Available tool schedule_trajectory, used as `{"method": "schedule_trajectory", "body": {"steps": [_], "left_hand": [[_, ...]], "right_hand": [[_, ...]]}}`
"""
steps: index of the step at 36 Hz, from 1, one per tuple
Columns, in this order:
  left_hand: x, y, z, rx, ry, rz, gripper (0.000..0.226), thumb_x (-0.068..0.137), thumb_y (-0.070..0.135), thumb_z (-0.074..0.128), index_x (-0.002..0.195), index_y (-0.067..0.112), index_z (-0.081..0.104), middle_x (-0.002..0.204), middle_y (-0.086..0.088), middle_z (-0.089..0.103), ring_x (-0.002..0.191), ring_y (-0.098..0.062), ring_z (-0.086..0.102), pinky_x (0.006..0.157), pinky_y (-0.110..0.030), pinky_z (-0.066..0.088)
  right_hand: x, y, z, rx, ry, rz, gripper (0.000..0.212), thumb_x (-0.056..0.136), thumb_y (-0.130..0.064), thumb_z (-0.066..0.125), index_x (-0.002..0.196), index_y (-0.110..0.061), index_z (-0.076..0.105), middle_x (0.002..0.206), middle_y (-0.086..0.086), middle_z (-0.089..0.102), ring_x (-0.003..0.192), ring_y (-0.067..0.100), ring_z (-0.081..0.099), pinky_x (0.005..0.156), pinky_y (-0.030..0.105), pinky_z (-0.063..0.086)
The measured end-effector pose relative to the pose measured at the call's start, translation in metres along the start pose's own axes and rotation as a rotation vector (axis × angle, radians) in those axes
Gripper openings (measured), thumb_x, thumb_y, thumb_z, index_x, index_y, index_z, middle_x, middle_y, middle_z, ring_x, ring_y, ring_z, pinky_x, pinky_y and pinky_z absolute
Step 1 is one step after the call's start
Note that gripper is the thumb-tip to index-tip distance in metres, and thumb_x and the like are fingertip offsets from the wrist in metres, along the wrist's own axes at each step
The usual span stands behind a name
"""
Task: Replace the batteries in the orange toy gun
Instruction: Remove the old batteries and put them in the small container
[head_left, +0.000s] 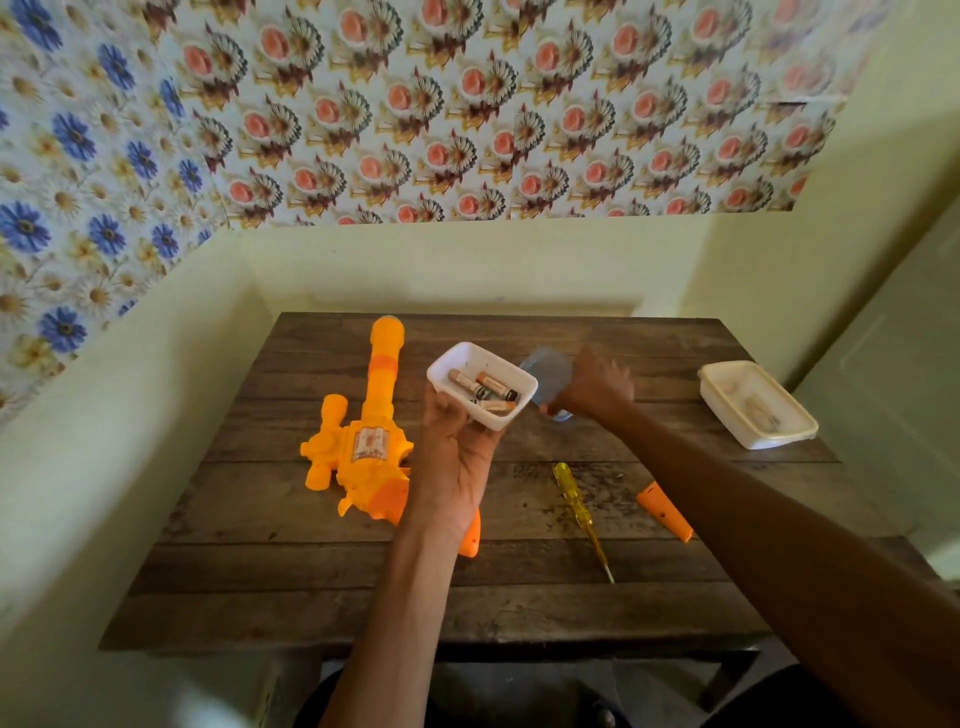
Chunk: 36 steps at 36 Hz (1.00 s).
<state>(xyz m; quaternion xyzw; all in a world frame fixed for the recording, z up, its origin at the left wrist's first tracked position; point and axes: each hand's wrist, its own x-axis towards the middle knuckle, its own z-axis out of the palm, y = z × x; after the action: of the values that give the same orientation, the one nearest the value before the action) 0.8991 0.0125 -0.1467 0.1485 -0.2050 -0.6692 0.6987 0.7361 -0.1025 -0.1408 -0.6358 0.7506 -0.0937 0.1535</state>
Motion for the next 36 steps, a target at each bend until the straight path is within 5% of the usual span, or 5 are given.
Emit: {"method": "schedule_trajectory", "body": {"steps": [7, 13, 18, 23, 36], "left_hand": [[0.008, -0.006, -0.003, 0.132, 0.111, -0.009, 0.045, 0.1, 0.006, 0.04, 0.145, 0.012, 0.035, 0.123, -0.016, 0.058, 0.112, -0.029, 0.062, 0.084, -0.045, 0.058], [0.011, -0.01, -0.002, 0.098, 0.139, -0.02, 0.108, 0.053, 0.029, 0.093, 0.146, 0.023, 0.038, 0.133, -0.016, 0.053, 0.123, -0.034, 0.055, 0.09, -0.053, 0.054], [0.007, -0.013, -0.005, 0.093, 0.071, -0.031, 0.088, 0.061, 0.024, 0.087, 0.137, 0.031, 0.046, 0.132, -0.017, 0.054, 0.118, -0.03, 0.059, 0.084, -0.044, 0.058], [0.005, -0.009, -0.001, 0.178, 0.038, -0.026, 0.095, 0.053, 0.033, 0.093, 0.137, 0.033, 0.047, 0.137, -0.018, 0.051, 0.118, -0.031, 0.057, 0.085, -0.042, 0.057], [0.001, -0.005, 0.007, 0.443, 0.04, 0.131, 0.042, 0.099, 0.014, 0.046, 0.139, 0.023, 0.039, 0.14, -0.019, 0.045, 0.126, -0.034, 0.054, 0.089, -0.044, 0.055]], "right_hand": [[-0.026, -0.014, -0.025, 0.326, -0.063, -0.204, 0.031, 0.096, -0.025, 0.053, 0.116, -0.004, 0.065, 0.093, 0.012, 0.066, 0.082, 0.024, 0.063, 0.07, 0.034, 0.052], [-0.08, -0.029, -0.044, 0.391, -0.308, -0.447, 0.039, 0.102, -0.04, 0.038, 0.126, -0.015, 0.055, 0.111, 0.008, 0.064, 0.1, 0.025, 0.06, 0.083, 0.037, 0.05], [-0.096, -0.03, -0.05, 0.234, -0.31, -0.647, 0.042, 0.104, -0.036, 0.034, 0.128, -0.009, 0.055, 0.124, 0.009, 0.058, 0.112, 0.024, 0.055, 0.085, 0.027, 0.043], [-0.091, -0.025, -0.047, 0.129, -0.222, -0.657, 0.052, 0.101, -0.037, 0.042, 0.148, -0.013, 0.037, 0.152, 0.006, 0.038, 0.135, 0.02, 0.04, 0.098, 0.017, 0.026], [-0.083, -0.023, -0.066, 0.634, -0.489, -0.426, 0.043, 0.088, -0.032, 0.068, 0.128, -0.021, 0.053, 0.121, -0.004, 0.057, 0.103, 0.011, 0.058, 0.085, 0.025, 0.053]]}}
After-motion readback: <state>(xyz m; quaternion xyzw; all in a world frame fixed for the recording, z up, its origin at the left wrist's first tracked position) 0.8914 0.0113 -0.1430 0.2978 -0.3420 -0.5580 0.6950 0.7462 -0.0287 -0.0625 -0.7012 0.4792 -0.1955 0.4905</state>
